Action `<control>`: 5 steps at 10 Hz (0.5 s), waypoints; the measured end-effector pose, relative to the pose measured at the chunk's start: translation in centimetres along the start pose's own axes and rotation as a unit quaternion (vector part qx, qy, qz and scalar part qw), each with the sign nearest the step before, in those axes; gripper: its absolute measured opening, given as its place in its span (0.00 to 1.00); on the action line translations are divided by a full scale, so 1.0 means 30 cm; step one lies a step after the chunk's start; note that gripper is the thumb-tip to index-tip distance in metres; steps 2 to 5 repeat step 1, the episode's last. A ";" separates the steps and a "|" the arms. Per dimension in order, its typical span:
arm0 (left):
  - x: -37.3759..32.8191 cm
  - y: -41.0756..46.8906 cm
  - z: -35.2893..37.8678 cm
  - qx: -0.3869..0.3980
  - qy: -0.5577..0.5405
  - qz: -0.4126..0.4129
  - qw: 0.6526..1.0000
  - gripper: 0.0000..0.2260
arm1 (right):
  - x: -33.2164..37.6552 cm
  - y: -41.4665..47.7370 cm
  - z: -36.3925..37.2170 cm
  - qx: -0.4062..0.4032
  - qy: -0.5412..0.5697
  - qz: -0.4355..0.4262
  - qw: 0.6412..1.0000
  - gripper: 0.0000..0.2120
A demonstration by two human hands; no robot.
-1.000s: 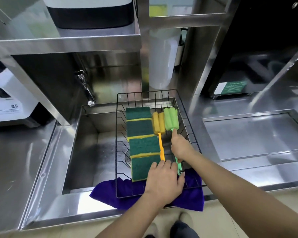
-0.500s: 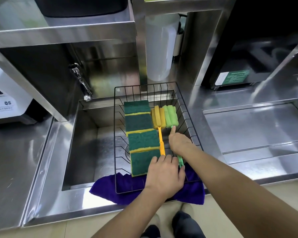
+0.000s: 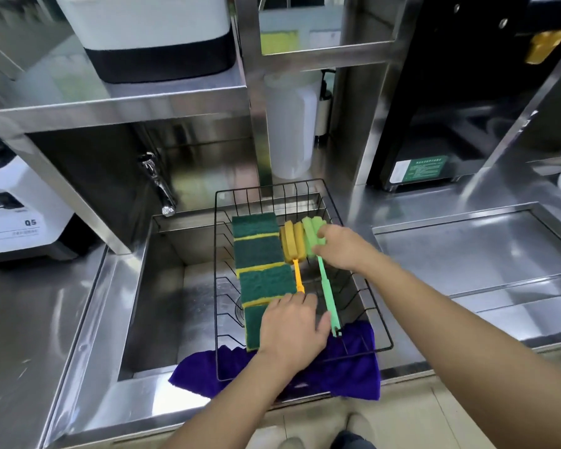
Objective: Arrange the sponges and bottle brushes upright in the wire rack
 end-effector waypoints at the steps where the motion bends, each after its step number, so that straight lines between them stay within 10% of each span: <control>1: 0.088 0.056 -0.144 -0.084 0.004 -0.042 0.996 0.17 | 0.036 -0.066 -0.213 -0.056 0.119 -0.060 0.990 0.20; 5: 0.088 0.056 -0.144 -0.084 0.004 -0.042 0.996 0.17 | 0.036 -0.066 -0.213 -0.056 0.119 -0.060 0.990 0.20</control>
Point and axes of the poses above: each hand's wrist, its own y-axis towards the middle knuckle, its own z-axis out of the palm, x = y × z, the point moved 4 cm from there along y, towards the middle knuckle, and after that the axes turned 8 degrees about z, right-handed, at the moved point
